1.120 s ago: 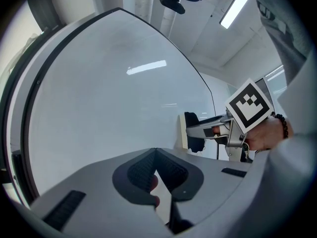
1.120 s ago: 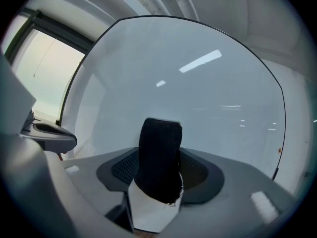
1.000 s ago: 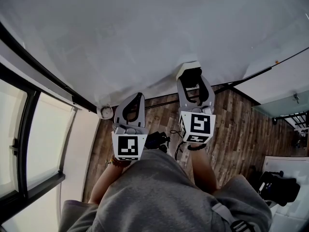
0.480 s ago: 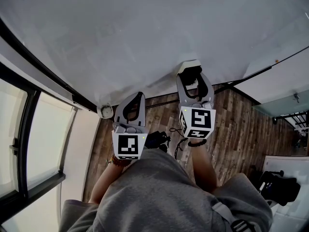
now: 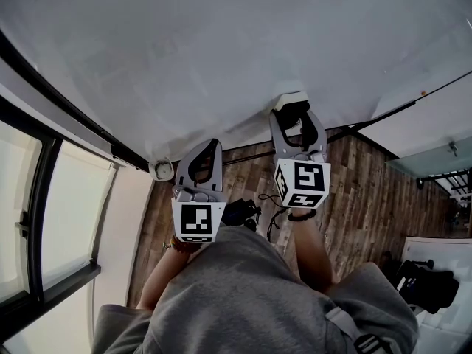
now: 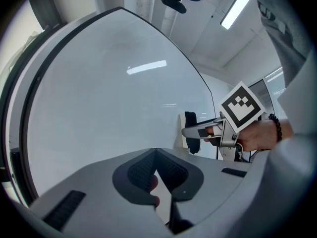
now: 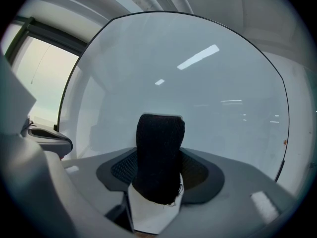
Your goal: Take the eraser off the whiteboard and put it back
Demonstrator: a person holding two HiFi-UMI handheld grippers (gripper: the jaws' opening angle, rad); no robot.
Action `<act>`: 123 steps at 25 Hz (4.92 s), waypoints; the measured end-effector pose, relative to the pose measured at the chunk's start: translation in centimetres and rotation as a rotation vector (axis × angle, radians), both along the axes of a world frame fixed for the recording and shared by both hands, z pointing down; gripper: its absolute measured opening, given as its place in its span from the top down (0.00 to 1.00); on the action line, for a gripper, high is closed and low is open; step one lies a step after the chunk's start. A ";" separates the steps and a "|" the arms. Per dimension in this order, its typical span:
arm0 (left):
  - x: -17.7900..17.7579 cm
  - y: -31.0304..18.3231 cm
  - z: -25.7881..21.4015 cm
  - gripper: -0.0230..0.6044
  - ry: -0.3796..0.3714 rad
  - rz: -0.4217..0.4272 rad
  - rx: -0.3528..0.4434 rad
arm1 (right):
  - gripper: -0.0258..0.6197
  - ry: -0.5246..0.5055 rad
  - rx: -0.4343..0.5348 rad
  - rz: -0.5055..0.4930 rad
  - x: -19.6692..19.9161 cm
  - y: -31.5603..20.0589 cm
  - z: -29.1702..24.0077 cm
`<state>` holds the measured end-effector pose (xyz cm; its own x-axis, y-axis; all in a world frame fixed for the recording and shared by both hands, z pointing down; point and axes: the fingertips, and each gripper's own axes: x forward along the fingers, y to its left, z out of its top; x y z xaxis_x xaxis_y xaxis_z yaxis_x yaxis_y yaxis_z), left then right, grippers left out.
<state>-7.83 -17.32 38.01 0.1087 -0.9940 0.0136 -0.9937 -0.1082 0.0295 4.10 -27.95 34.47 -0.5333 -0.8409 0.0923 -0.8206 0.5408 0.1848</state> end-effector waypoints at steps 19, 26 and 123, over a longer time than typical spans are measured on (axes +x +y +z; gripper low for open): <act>-0.5 0.0 0.1 0.95 0.006 0.012 -0.004 | 0.57 -0.032 0.024 0.025 0.1 -0.1 0.0; -1.1 0.3 0.2 0.95 0.004 0.008 -0.005 | 0.58 -0.043 0.022 0.040 0.2 -0.1 0.1; 2.3 6.0 0.0 0.95 -0.008 0.106 -0.009 | 0.60 -0.067 0.006 0.059 3.0 6.0 0.6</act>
<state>-5.55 -11.35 38.04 0.2132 -0.9767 0.0240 -0.9769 -0.2126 0.0233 7.14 -22.00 35.11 -0.4872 -0.8717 0.0532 -0.8619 0.4898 0.1315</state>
